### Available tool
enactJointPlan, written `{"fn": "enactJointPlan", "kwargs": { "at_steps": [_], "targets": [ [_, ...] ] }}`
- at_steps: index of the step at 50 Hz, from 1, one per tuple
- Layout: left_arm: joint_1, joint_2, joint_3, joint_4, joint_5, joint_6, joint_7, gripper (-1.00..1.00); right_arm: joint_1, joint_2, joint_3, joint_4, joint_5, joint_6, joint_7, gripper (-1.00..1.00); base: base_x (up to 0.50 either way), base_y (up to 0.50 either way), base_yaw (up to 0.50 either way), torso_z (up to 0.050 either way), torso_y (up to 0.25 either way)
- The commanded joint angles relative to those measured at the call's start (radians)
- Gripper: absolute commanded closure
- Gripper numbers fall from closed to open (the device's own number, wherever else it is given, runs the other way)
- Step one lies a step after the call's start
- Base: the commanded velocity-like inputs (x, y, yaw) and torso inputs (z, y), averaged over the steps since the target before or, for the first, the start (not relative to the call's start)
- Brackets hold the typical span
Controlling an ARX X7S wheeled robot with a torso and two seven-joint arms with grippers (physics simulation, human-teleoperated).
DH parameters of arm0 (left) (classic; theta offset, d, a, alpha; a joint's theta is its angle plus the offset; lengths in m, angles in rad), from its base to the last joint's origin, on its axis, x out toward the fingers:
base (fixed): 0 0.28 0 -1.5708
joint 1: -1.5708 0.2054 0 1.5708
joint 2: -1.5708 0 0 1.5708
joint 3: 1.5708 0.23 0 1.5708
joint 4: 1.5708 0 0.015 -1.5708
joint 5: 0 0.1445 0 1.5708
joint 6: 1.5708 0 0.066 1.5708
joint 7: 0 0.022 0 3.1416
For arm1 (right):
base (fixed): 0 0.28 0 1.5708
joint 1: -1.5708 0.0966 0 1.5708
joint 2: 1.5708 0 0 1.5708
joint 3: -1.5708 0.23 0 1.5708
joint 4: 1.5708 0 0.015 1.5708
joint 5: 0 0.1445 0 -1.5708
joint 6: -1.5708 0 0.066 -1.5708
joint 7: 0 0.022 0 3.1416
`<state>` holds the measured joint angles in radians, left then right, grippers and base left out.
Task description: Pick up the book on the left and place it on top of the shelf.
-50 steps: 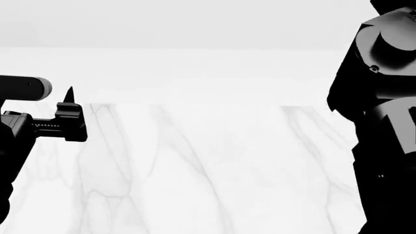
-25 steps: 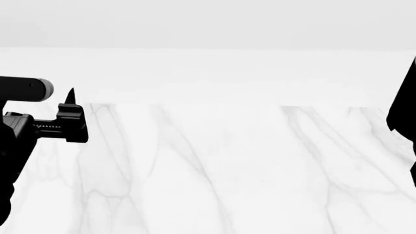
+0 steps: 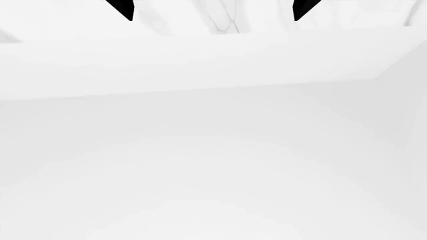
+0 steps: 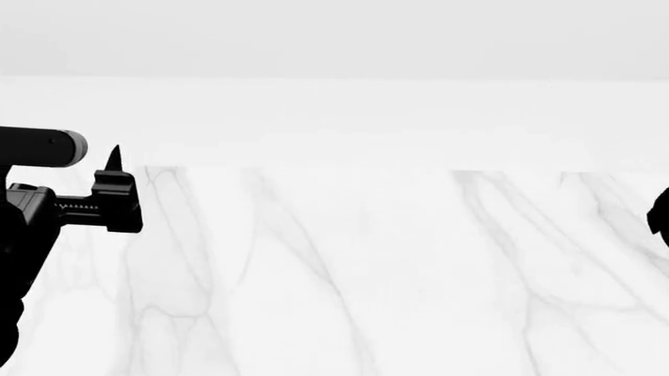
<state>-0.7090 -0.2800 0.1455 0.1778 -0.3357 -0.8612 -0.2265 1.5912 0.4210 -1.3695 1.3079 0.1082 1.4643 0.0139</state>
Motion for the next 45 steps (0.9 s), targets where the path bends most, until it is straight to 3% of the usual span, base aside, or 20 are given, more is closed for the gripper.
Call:
{"fn": "enactJointPlan", "kwargs": {
  "at_steps": [1,12,26,27,45],
  "targets": [
    [0.002,-0.002,0.004,-0.002,-0.001,0.002,-0.004,-1.0,-0.047,0.041,0.009,-0.001,-0.091,0.006,0.123,1.0,0.0,0.0,0.0,0.0,0.0],
    [0.001,-0.007,0.005,-0.005,-0.003,0.004,-0.007,-1.0,-0.078,0.055,0.114,0.001,-0.096,-0.001,0.173,1.0,0.0,0.0,0.0,0.001,0.001],
    [-0.002,-0.008,0.008,-0.009,-0.007,0.007,-0.009,-1.0,-0.076,0.056,0.114,0.0,-0.108,-0.007,0.169,1.0,0.0,0.0,0.0,0.0,0.001],
    [-0.003,-0.008,0.008,-0.008,-0.008,0.006,-0.009,-1.0,-0.077,0.056,0.102,0.0,-0.111,-0.007,0.157,-1.0,0.0,0.0,0.0,0.0,0.0],
    [-0.002,-0.008,0.014,-0.001,-0.014,0.002,-0.016,-1.0,-0.05,0.041,0.095,0.001,-0.105,-0.033,0.164,-1.0,0.0,0.0,0.0,0.0,0.001]
  ]
}}
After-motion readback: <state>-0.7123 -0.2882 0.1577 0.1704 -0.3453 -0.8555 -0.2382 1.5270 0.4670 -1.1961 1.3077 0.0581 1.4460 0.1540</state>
